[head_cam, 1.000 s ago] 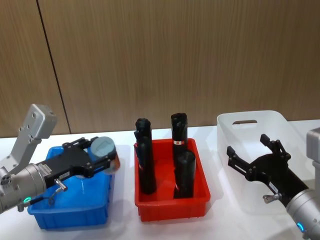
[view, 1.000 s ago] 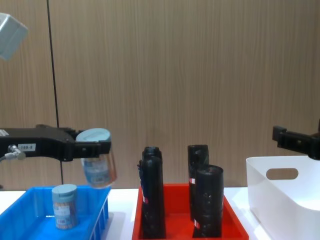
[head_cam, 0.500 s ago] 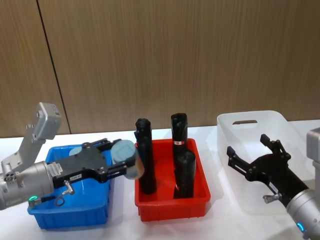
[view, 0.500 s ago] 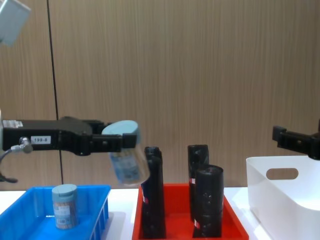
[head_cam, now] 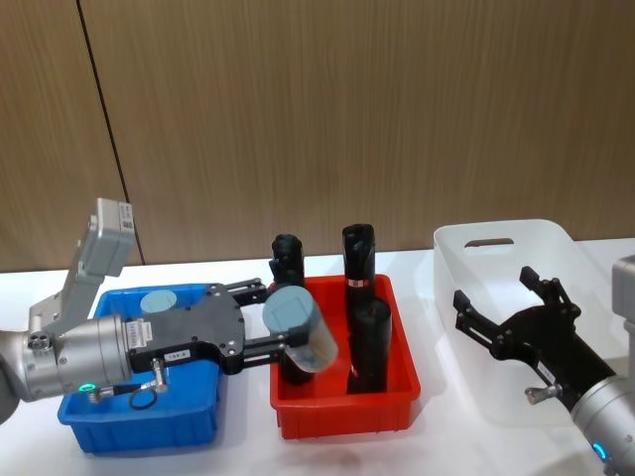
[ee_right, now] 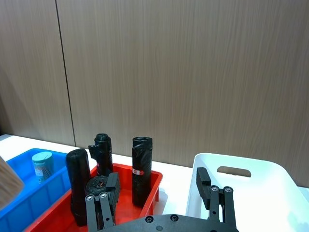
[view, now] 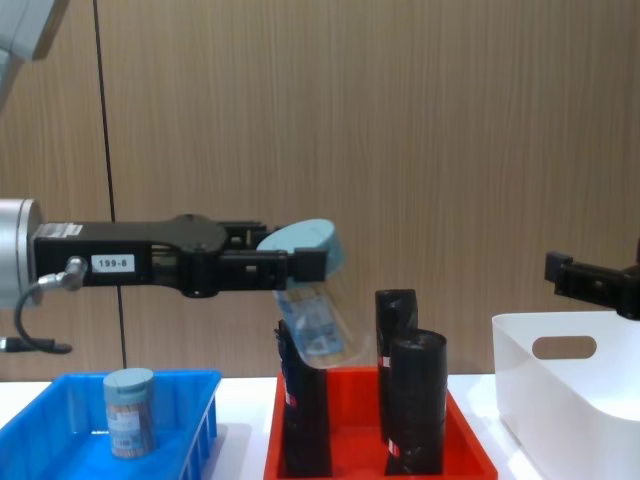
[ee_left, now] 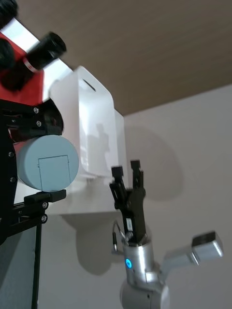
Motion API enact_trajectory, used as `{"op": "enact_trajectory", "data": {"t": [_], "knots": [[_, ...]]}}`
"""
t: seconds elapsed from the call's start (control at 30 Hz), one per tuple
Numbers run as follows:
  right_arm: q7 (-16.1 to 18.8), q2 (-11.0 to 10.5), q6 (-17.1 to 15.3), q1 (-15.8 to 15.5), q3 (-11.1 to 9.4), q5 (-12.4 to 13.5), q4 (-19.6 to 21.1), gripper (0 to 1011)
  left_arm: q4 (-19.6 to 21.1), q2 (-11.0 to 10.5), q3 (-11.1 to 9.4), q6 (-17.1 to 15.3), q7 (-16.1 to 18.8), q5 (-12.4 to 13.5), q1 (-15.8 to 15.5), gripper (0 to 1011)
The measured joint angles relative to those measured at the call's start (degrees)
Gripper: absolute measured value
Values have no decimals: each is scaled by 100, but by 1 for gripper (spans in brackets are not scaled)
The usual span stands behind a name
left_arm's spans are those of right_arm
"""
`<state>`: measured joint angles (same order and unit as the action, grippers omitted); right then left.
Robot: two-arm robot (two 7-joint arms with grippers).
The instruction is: Pick the cotton swabs from the blue box and place them into the white box.
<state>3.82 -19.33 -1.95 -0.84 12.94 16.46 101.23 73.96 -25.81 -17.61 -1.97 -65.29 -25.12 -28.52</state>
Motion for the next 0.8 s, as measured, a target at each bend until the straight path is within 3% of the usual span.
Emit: {"op": "enact_trajectory", "data": {"t": [0.3, 0.8], "knots": [[0, 0, 0, 0, 0, 0, 0, 1002, -152, 112, -118, 146, -463, -162, -151, 669], [29, -4, 0, 3, -3, -1, -1, 1002, -221, 180, -194, 230, -720, -275, -231, 669]]}}
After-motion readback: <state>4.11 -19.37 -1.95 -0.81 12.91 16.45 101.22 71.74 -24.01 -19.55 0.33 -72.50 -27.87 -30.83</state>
